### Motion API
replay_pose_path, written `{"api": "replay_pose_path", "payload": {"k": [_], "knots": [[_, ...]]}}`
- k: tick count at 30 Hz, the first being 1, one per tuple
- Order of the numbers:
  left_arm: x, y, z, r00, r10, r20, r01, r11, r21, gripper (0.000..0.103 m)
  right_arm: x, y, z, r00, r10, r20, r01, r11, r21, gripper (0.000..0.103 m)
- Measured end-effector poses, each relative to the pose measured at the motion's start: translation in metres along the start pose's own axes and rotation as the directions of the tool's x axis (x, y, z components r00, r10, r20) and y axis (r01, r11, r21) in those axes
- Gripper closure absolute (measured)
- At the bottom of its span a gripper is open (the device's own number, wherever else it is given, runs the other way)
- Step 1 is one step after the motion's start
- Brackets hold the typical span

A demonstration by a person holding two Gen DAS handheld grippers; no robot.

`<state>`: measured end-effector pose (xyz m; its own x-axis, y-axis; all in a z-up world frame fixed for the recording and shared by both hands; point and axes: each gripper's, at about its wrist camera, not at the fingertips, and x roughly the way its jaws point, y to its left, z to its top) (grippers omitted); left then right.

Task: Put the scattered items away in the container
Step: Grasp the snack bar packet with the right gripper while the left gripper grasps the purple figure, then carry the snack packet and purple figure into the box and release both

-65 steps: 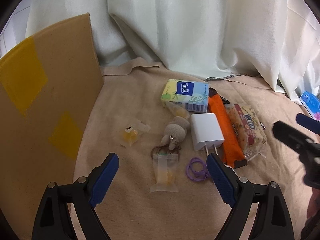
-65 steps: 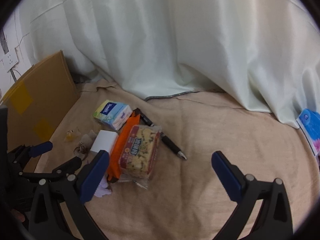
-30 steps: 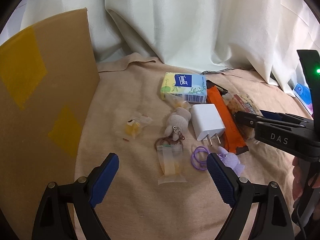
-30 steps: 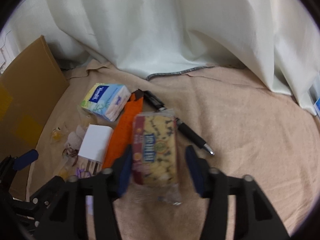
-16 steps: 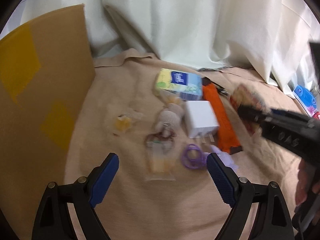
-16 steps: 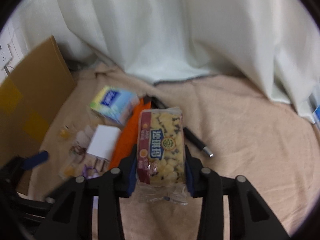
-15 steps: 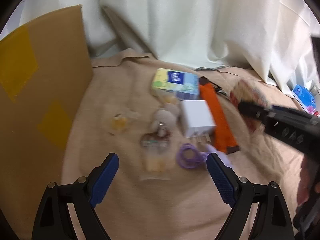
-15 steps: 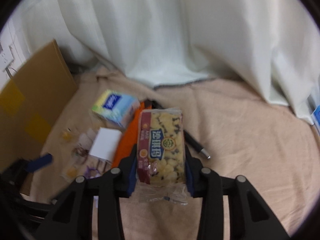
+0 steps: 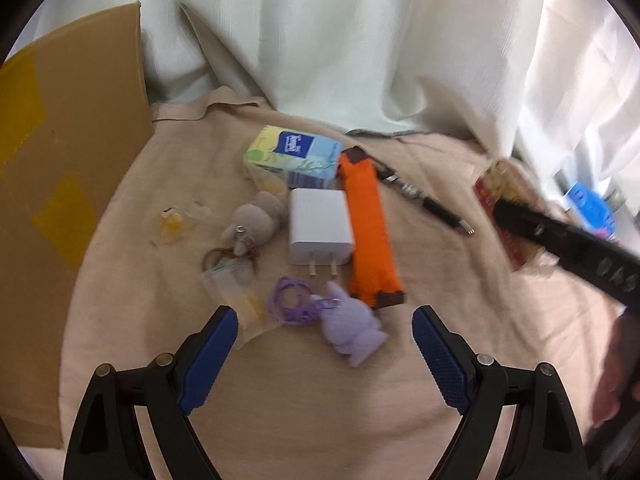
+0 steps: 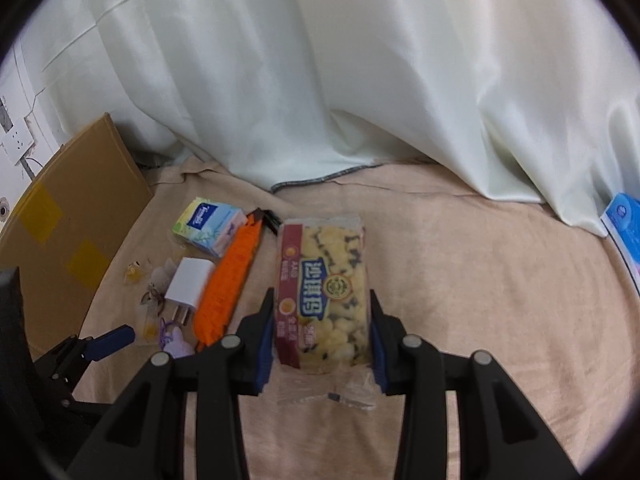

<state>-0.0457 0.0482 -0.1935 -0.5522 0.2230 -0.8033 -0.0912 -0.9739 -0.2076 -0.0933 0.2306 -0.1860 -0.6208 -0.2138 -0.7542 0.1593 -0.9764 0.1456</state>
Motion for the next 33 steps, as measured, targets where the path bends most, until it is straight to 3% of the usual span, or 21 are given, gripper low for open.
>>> {"api": "replay_pose_path", "payload": {"k": [2, 5, 15, 16, 17, 18, 22, 24, 29, 33], "knots": [[0.001, 0.002, -0.002, 1.0, -0.029, 0.001, 0.029, 0.999, -0.024, 0.014, -0.002, -0.005, -0.001, 1.0, 0.002, 0.001, -0.002, 1.0, 0.006, 0.059], [0.004, 0.003, -0.002, 0.998, -0.055, -0.002, 0.055, 0.998, -0.043, 0.045, -0.003, -0.01, -0.001, 1.0, 0.014, 0.004, -0.014, 1.0, 0.015, 0.059], [0.019, -0.012, -0.007, 0.999, -0.038, -0.02, 0.038, 0.999, 0.027, 0.048, -0.007, -0.023, 0.003, 1.0, 0.023, 0.011, -0.023, 0.999, 0.036, 0.059], [0.02, -0.014, -0.007, 0.999, -0.028, -0.02, 0.029, 0.999, 0.034, 0.051, -0.007, -0.024, 0.003, 1.0, 0.024, 0.01, -0.024, 0.999, 0.036, 0.059], [0.021, -0.015, -0.007, 1.0, -0.016, -0.019, 0.017, 0.999, 0.046, 0.065, -0.007, -0.025, 0.003, 1.0, 0.025, 0.011, -0.025, 0.999, 0.035, 0.059], [0.022, -0.016, -0.007, 1.0, -0.013, -0.024, 0.015, 0.998, 0.058, 0.072, -0.007, -0.025, 0.003, 1.0, 0.023, 0.011, -0.023, 0.999, 0.038, 0.059], [0.02, -0.018, -0.007, 0.998, -0.045, -0.042, 0.048, 0.995, 0.087, 0.072, -0.005, -0.028, 0.003, 1.0, 0.02, 0.006, -0.02, 0.999, 0.042, 0.059], [0.015, -0.021, -0.007, 1.0, -0.022, -0.019, 0.024, 0.993, 0.118, 0.072, -0.006, -0.027, 0.003, 1.0, 0.02, 0.013, -0.021, 0.999, 0.041, 0.059], [-0.016, -0.024, 0.006, 0.997, 0.016, 0.077, -0.029, 0.985, 0.168, 0.072, -0.025, -0.024, 0.012, 0.996, 0.041, 0.075, -0.043, 0.999, 0.027, 0.059], [-0.049, -0.025, 0.023, 0.982, 0.052, 0.179, -0.086, 0.978, 0.189, 0.072, -0.045, -0.019, 0.019, 0.992, 0.037, 0.122, -0.038, 0.999, 0.006, 0.059]]}}
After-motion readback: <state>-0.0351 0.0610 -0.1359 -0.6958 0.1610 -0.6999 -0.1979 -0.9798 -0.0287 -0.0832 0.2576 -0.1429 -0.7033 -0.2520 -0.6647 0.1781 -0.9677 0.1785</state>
